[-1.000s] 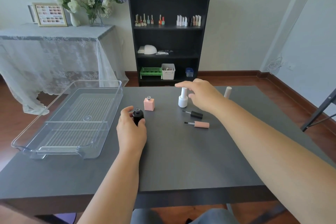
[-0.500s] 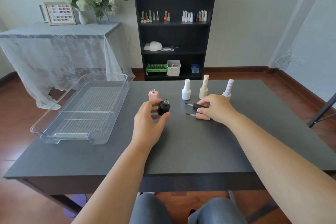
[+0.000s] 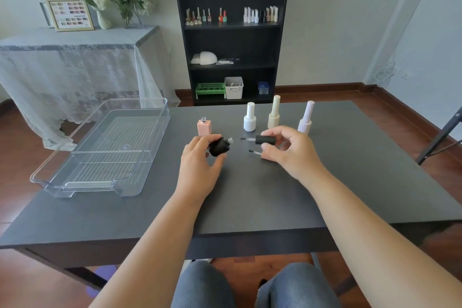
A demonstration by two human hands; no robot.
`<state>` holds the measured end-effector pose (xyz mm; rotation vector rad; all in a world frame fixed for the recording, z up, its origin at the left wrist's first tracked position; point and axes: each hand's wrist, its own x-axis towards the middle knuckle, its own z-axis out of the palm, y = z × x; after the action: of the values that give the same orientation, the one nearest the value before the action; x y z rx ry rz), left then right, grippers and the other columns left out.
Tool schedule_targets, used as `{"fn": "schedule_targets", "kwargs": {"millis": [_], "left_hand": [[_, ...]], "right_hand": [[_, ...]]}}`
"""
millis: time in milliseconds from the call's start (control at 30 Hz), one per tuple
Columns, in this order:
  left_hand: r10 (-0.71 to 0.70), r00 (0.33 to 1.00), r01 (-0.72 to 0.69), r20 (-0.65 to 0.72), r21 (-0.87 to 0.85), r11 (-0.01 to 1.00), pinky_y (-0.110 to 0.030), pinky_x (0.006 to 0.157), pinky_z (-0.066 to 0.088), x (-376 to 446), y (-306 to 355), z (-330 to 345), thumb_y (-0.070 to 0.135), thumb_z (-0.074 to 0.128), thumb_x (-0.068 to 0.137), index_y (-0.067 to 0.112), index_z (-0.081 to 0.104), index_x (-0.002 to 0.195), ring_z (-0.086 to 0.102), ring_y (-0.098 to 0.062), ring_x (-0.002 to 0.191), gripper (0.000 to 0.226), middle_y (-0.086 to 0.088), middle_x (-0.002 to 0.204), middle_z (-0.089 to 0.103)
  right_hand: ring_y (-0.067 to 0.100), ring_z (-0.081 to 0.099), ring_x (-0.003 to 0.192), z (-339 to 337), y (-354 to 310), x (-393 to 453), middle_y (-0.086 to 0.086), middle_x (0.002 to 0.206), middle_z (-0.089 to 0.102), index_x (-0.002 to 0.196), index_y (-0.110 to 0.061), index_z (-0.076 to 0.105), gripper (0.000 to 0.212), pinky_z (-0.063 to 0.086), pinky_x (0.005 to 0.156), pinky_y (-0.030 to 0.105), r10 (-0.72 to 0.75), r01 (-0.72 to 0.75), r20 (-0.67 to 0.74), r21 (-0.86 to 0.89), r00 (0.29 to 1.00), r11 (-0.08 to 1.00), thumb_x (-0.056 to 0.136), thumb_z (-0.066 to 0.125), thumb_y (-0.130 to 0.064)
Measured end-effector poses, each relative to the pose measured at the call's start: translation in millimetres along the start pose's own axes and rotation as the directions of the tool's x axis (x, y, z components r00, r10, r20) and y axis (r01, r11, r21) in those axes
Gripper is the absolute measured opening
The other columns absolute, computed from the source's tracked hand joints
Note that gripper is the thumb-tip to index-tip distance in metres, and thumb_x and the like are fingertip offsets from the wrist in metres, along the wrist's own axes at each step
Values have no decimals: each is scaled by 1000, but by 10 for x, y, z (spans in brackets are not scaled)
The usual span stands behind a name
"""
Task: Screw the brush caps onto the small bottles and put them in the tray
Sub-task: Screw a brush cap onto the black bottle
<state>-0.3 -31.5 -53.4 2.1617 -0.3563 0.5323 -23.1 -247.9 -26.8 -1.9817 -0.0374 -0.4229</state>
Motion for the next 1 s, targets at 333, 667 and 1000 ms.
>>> {"fn": "schedule_targets", "kwargs": {"millis": [333, 667, 1000], "left_hand": [[40, 997, -42, 71, 24, 999, 0, 81, 35, 11, -3, 2, 5, 70, 84, 21, 62, 119, 53, -9, 100, 40, 9, 114, 56], [57, 995, -58, 79, 7, 998, 5, 74, 34, 5, 4, -14, 6, 71, 84, 22, 61, 118, 53, -10, 99, 40, 11, 112, 54], [118, 987, -121, 110, 23, 992, -2, 83, 37, -1, 6, 9, 6, 71, 84, 21, 61, 117, 55, -11, 103, 38, 13, 111, 54]], "right_hand": [[-21, 53, 86, 130, 87, -89, 12, 109, 59, 100, -31, 72, 24, 33, 70, -8, 27, -27, 24, 16, 999, 999, 80, 74, -16], [-16, 57, 87, 133, 116, -82, 10, 108, 58, 96, -36, 71, 25, 41, 75, -1, 38, -40, 36, 61, 999, 997, 80, 75, -17], [-13, 63, 83, 146, 90, -107, -1, 103, 52, 94, -41, 69, 31, 44, 82, 0, 30, -36, 81, 68, 996, 997, 81, 74, -14]]}}
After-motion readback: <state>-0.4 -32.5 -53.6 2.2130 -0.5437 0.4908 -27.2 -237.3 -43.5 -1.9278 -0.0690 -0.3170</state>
